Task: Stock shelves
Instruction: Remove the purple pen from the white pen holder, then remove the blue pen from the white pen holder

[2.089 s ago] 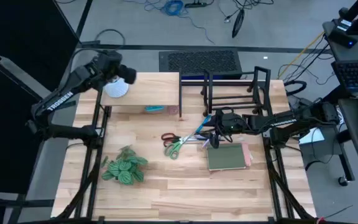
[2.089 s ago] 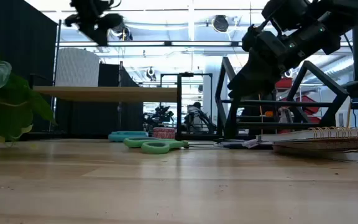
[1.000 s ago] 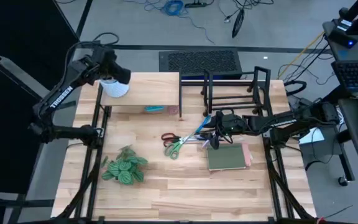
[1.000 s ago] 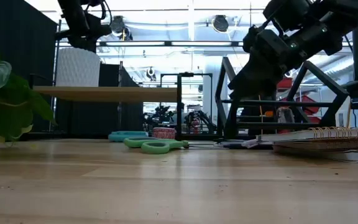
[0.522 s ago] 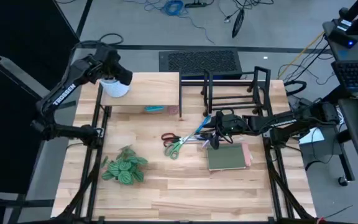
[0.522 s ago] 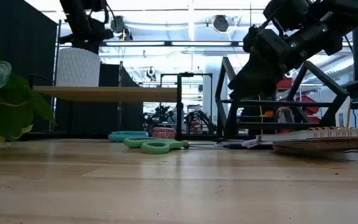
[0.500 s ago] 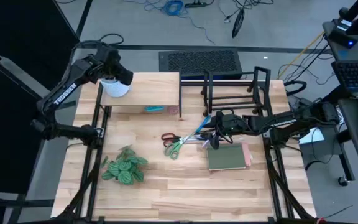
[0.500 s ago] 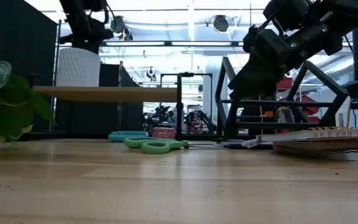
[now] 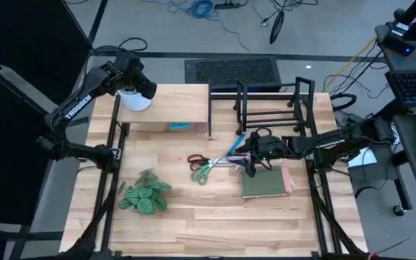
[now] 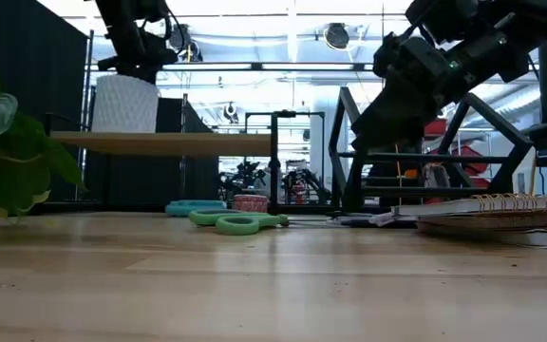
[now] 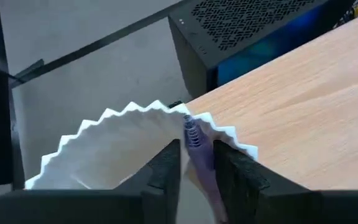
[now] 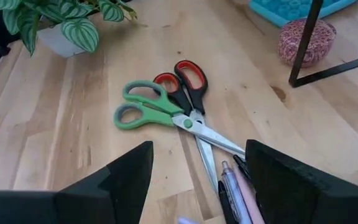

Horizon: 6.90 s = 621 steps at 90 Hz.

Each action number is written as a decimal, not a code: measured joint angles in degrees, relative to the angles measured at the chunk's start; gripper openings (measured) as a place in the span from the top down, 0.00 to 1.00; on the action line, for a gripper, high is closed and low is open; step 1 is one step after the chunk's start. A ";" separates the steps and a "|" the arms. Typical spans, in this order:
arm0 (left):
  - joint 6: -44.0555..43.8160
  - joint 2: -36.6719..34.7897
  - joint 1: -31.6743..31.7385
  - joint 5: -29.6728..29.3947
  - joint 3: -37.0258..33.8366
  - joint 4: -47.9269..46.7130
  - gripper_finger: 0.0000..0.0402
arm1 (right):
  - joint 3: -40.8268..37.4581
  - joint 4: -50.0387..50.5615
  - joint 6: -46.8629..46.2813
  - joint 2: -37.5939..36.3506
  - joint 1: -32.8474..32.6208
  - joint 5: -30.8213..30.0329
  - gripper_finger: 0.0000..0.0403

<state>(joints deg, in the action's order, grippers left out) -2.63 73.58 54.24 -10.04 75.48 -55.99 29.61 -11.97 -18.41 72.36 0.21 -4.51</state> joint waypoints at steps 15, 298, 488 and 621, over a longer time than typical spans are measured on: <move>-0.01 -0.58 -0.11 1.46 0.04 -0.26 0.96 | 0.00 -0.01 -0.44 0.00 0.00 0.02 0.40; 21.27 -2.86 -4.81 5.20 0.84 -0.65 0.97 | -0.02 0.20 -1.47 0.02 -0.70 0.04 0.40; 10.05 26.78 -44.98 22.86 9.44 38.46 1.00 | 0.11 2.81 3.16 -28.49 -5.12 1.86 0.40; 12.81 27.60 -45.64 10.09 12.33 28.91 0.60 | 0.09 6.66 1.54 -23.56 -6.64 0.73 0.40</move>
<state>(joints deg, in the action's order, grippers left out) 10.18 101.19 8.60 0.05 87.81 -27.08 29.69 -5.31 -16.87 48.80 -6.44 -3.79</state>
